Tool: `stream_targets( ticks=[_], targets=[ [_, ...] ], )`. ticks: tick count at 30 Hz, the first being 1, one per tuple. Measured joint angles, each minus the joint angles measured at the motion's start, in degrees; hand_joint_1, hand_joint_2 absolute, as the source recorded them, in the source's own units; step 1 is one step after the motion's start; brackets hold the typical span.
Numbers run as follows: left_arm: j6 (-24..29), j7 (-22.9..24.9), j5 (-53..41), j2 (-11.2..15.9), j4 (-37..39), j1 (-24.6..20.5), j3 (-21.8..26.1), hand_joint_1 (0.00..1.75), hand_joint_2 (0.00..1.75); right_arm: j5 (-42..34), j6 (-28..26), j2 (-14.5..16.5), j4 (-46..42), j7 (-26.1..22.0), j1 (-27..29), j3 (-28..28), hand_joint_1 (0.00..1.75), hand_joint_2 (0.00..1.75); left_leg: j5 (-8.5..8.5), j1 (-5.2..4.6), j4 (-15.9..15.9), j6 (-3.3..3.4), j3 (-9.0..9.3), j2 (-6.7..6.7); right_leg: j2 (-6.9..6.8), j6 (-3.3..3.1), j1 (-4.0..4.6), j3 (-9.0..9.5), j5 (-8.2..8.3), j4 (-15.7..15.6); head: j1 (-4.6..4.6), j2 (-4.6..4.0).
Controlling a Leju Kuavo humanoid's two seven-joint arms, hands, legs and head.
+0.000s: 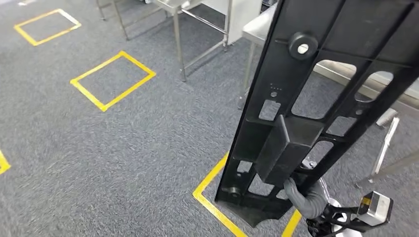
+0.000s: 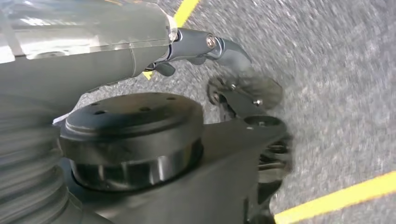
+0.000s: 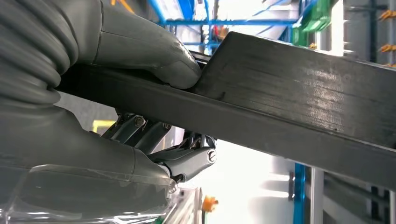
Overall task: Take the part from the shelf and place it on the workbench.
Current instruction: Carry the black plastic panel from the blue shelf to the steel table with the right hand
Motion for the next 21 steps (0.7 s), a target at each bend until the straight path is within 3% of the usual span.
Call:
stream_targets(
  ticks=[2, 3, 4, 5, 7, 9, 11, 12, 14, 16, 18, 19, 21],
  targets=[
    [0.0, 0.2, -0.1, 0.0, 0.0, 0.1, 0.0, 0.0, 1.75, 0.3, -0.3, 0.0, -0.1, 0.0, 0.4, 0.0, 1.75, 1.75, -3.02, 0.06, 7.6, -0.16, -3.69, -1.06, 1.3, -0.15, 0.01, -0.01, -0.04, 0.1, 0.01, 0.0],
    [0.0, 0.3, -0.2, 0.0, 0.0, 0.1, 0.0, 0.0, 1.75, 0.5, -0.3, 0.0, -0.1, 0.0, 0.7, 0.0, 1.75, 1.75, -2.97, 0.08, 9.1, -0.21, -4.58, -1.17, 2.02, -0.14, 0.01, 0.01, -0.07, 0.1, 0.01, 0.0],
    [0.0, 0.4, -0.2, 0.0, 0.0, 0.1, 0.0, 0.0, 1.75, 0.6, -0.3, 0.0, -0.2, 0.0, 1.0, 0.0, 1.75, 1.75, -1.78, 0.13, 8.4, -0.21, -4.46, -1.24, 2.77, -0.1, 0.0, 0.04, -0.12, 0.2, 0.01, 0.0],
    [0.0, 0.6, -0.2, 0.0, 0.0, 0.2, 0.0, 0.0, 1.75, 0.7, -0.3, 0.0, -0.4, 0.0, 1.3, 0.0, 1.75, 1.75, 0.36, 0.23, 5.4, -0.16, -3.28, -1.48, 3.55, 0.02, -0.03, 0.09, -0.19, 0.4, 0.01, 0.0],
    [0.0, 0.7, -0.2, 0.0, 0.0, 0.2, 0.0, 0.0, 1.75, 0.7, -0.3, 0.0, -0.7, 0.0, 1.7, 0.0, 1.75, 1.75, 4.3, 0.55, -2.6, 0.02, -0.02, -3.57, 4.98, 0.43, 0.01, -0.05, -0.45, 0.9, 0.01, 0.0],
    [0.0, 0.7, -0.2, 0.0, 0.0, 0.1, 0.1, 0.0, 1.75, 0.8, -0.3, 0.0, -1.1, 0.0, 2.0, 0.0, 1.75, 1.75, 5.42, 0.65, -6.5, 0.32, 1.53, -5.25, 6.16, 1.08, -0.01, -0.53, -0.52, 1.3, 0.0, 0.0],
    [0.0, 0.7, -0.3, 0.0, 0.0, 0.0, 0.1, 0.0, 1.75, 0.8, -0.3, 0.1, -1.5, 0.0, 2.4, 0.0, 1.75, 1.75, 5.39, 0.49, -6.8, 0.92, 1.68, -4.55, 7.16, 1.84, -0.2, -0.9, -0.31, 1.3, 0.0, 0.0],
    [0.0, 0.7, -0.3, 0.1, 0.0, 0.0, 0.1, 0.0, 1.75, 0.8, -0.3, 0.1, -1.6, 0.0, 2.6, -0.1, 1.75, 1.75, 5.56, 0.47, -7.0, 1.33, 1.82, -3.93, 6.69, 2.14, -0.25, -1.05, -0.4, 1.5, 0.01, 0.0],
    [-0.1, 0.5, -0.5, 0.1, 0.0, -0.1, 0.1, 0.0, 1.75, 0.7, -0.3, 0.3, -1.9, 0.1, 2.7, -0.3, 1.75, 1.75, 5.9, 0.56, -7.6, 2.09, 2.05, -2.64, 3.77, 2.59, -0.17, -2.5, -2.2, 4.5, 0.01, 0.0],
    [-0.3, 0.2, -0.6, 0.1, 0.0, 0.0, 0.1, 0.0, 1.75, 0.2, -0.3, 0.4, -2.0, 0.1, 2.6, -0.5, 1.75, 1.75, 5.87, 0.34, -7.6, 2.49, 2.09, -1.31, 0.87, 2.98, -0.24, -6.08, -5.83, 11.8, 0.01, 0.0],
    [-0.3, -0.2, -0.6, 0.1, 0.0, 0.1, 0.1, 0.0, 1.75, -0.5, -0.1, 0.5, -2.0, 0.4, 2.5, -0.6, 1.75, 1.75, 5.7, 0.11, -7.6, 2.58, 2.11, 0.12, 0.28, 3.25, -0.4, -9.02, -7.57, 17.6, 0.01, 0.0],
    [-0.3, -0.4, -0.6, 0.2, 0.0, 0.1, 0.1, 0.0, 1.75, -1.0, 0.0, 0.5, -2.0, 0.8, 2.2, -0.7, 1.75, 1.75, 5.6, 0.04, -7.6, 2.56, 2.16, 0.8, 0.16, 3.25, -0.41, -8.95, -6.85, 17.5, 0.01, 0.0],
    [-0.3, -0.7, -0.6, 0.2, 0.0, 0.0, 0.1, 0.0, 1.75, -1.5, 0.1, 0.5, -1.9, 1.7, 1.1, -0.7, 1.75, 1.75, 5.34, -0.09, -7.6, 2.37, 2.47, 2.03, -0.86, 2.95, -0.29, -5.29, -3.12, 10.7, 0.01, 0.0]
  ],
)
